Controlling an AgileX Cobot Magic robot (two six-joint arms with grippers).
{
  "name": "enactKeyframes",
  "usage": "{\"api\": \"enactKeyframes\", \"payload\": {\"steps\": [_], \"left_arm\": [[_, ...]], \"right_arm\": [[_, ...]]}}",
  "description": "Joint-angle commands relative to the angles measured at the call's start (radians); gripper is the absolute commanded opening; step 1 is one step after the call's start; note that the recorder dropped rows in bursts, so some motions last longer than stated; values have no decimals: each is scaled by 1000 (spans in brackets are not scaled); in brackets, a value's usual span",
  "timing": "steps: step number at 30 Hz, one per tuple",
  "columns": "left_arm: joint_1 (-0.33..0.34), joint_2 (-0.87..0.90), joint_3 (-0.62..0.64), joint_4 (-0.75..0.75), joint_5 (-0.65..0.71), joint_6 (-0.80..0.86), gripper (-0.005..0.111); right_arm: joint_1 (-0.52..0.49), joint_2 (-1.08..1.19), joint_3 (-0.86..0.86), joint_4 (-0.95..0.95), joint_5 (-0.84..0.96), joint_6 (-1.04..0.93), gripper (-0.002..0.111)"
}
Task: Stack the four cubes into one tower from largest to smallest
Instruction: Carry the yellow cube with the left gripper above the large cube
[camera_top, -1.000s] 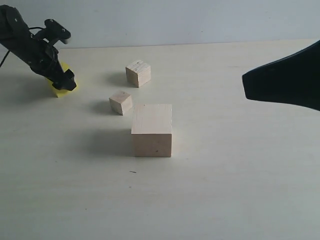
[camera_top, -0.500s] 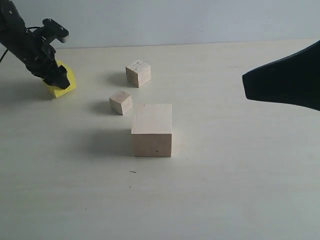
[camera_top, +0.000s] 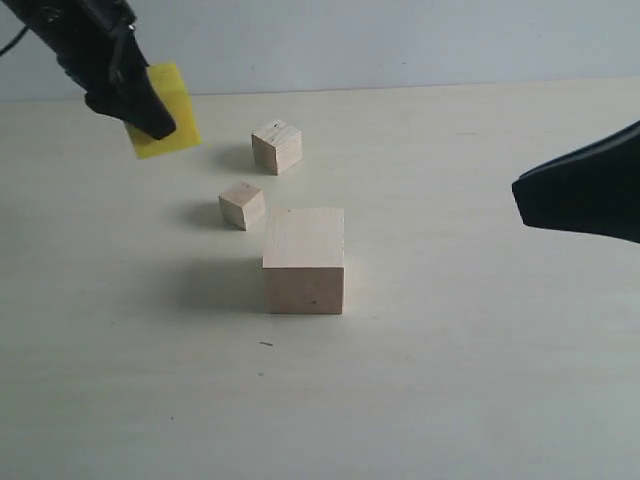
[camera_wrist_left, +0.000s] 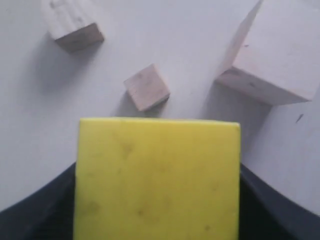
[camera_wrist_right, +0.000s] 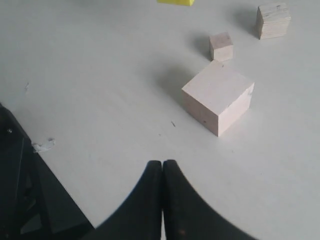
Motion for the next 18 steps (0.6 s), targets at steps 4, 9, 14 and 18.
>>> {"api": "enactKeyframes", "payload": {"steps": [4, 9, 14, 18], "left_arm": [[-247, -10, -1, 49, 10, 1, 0], [-350, -8, -1, 120, 10, 1, 0], [-373, 14, -1, 127, 10, 1, 0], [-373, 46, -1, 118, 6, 1, 0]], "right_arm": [[0, -3, 3, -34, 41, -11, 0], [0, -3, 3, -34, 68, -4, 0], [0, -3, 3, -34, 93, -4, 0], [0, -3, 3, -34, 94, -4, 0]]}}
